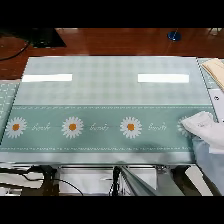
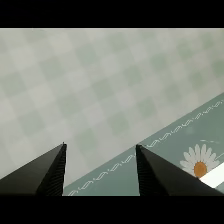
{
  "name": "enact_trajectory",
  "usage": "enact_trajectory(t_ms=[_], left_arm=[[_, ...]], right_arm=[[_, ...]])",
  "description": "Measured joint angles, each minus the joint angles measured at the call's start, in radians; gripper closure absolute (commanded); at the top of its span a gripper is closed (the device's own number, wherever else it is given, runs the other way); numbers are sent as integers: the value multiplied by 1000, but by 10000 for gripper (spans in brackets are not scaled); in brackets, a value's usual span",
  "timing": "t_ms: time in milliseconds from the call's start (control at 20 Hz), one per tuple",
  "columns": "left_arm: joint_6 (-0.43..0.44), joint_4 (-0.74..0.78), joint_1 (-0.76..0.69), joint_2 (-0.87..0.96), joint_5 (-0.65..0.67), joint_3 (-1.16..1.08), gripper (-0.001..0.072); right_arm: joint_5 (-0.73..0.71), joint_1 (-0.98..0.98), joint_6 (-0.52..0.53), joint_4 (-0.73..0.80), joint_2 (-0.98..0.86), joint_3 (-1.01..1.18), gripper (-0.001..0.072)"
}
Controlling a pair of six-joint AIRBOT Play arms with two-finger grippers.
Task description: Fold the shirts.
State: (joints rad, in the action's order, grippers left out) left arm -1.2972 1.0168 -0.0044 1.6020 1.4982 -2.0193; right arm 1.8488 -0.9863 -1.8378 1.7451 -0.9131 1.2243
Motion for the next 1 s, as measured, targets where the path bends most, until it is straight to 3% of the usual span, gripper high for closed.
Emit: enact_trajectory(t_ms=[400, 900, 1000], left_arm=[[23, 0, 0, 40, -6, 0, 177], [29, 0, 0, 43, -6, 0, 177], [29, 0, 0, 43, -6, 0, 177]], right_arm=[[-5, -208, 143, 158, 25, -146, 694], [-49, -244, 182, 333, 27, -481, 684], [-55, -244, 185, 348, 27, -534, 520]])
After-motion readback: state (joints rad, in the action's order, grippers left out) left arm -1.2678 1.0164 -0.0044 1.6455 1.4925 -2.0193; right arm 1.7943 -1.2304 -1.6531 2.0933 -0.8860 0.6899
